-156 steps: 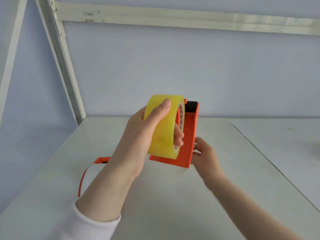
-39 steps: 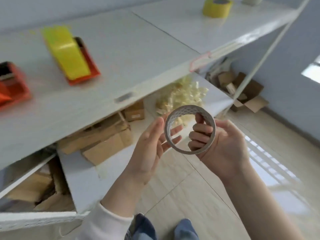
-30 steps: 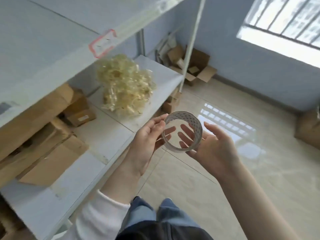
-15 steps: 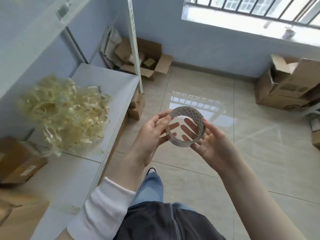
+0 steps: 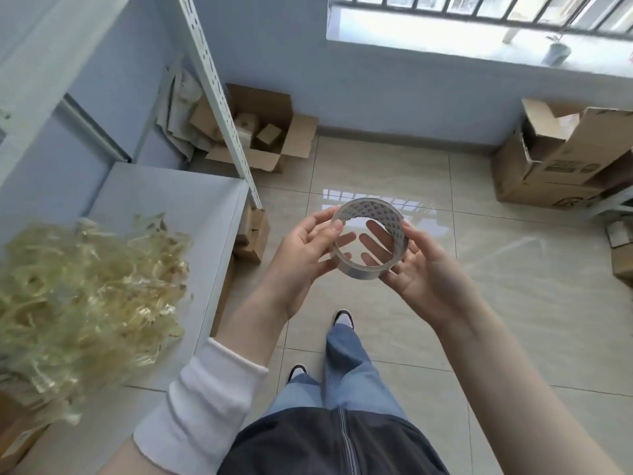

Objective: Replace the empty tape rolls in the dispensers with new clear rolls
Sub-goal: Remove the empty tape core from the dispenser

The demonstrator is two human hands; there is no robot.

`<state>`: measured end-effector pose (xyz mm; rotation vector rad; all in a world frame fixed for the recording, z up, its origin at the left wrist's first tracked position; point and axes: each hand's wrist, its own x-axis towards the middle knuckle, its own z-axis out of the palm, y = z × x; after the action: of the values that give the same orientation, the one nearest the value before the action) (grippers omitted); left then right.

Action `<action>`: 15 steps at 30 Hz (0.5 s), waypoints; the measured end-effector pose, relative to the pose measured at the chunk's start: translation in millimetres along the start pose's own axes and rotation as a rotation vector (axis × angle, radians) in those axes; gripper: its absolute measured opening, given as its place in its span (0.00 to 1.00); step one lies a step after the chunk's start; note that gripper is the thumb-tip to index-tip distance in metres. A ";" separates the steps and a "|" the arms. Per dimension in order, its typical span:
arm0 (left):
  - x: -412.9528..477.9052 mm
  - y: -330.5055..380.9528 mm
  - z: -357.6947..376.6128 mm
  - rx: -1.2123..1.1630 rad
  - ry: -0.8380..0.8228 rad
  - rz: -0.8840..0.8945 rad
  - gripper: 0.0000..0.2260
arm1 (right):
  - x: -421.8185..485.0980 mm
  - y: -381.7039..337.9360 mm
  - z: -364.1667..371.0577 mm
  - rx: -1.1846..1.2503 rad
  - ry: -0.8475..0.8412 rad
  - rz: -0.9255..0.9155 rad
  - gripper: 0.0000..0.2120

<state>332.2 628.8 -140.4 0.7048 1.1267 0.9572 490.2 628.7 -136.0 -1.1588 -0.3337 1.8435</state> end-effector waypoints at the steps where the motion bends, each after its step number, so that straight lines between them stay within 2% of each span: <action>1: 12.8 4.2 4.0 0.007 -0.001 -0.003 0.13 | 11.3 -9.3 -0.7 -0.005 -0.003 -0.004 0.08; 8: 93.3 47.1 30.3 0.031 0.059 0.062 0.16 | 82.3 -83.0 10.2 -0.063 -0.038 -0.031 0.08; 15: 129.5 107.3 7.5 -0.007 0.244 0.164 0.13 | 137.1 -130.0 71.2 -0.378 -0.124 -0.118 0.08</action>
<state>327.6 792.3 -100.2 0.6961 1.2923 1.2105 482.3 826.5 -96.6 -1.2464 -0.8327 1.7978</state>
